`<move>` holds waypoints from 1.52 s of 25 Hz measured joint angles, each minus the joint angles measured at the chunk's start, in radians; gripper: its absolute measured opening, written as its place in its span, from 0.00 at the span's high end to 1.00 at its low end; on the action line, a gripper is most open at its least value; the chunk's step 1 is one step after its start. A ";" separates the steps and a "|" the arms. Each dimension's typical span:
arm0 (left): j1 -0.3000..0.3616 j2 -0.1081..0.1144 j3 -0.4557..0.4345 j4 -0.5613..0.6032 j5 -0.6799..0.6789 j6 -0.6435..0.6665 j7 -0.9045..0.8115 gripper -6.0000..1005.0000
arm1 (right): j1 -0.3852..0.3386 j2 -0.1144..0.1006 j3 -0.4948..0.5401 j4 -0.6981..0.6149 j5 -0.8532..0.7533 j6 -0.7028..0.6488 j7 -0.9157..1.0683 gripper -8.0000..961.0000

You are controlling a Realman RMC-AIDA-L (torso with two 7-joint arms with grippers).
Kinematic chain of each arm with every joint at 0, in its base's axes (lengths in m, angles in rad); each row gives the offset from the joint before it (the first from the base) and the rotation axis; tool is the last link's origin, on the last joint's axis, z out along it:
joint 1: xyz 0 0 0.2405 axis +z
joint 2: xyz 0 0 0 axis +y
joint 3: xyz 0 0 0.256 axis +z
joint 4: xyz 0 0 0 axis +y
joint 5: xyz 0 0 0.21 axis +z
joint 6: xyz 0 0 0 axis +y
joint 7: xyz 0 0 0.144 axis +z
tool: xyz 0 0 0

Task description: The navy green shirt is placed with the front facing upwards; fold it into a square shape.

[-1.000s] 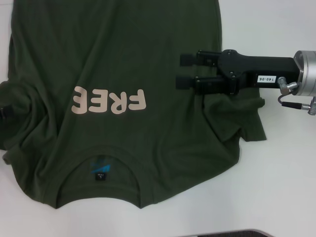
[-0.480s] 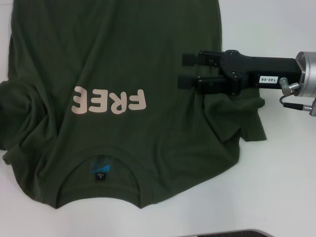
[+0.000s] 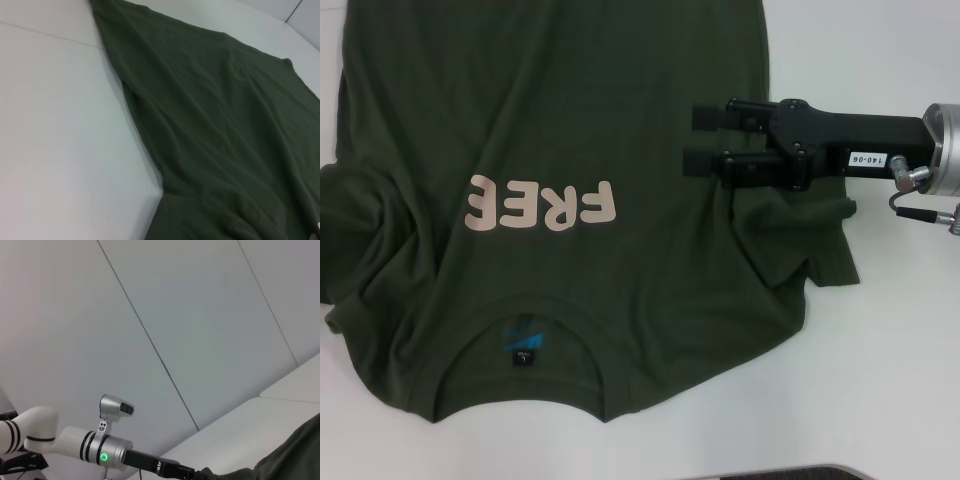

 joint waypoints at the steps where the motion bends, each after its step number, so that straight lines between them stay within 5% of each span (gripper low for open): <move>1: 0.000 0.000 0.000 0.000 0.000 0.000 0.001 0.52 | 0.000 0.000 0.000 0.000 0.000 0.000 0.000 0.05; 14: -0.001 -0.002 0.000 0.007 0.001 0.023 0.002 0.99 | -0.003 0.000 0.002 0.000 0.000 -0.001 -0.004 0.05; 28: -0.013 0.007 -0.044 0.009 -0.105 0.271 -0.021 0.99 | -0.010 0.001 0.006 0.000 0.000 0.000 -0.009 0.05; 38: -0.059 -0.015 -0.039 -0.003 -0.115 0.263 -0.045 0.99 | -0.010 0.002 0.006 0.005 0.000 0.001 -0.009 0.05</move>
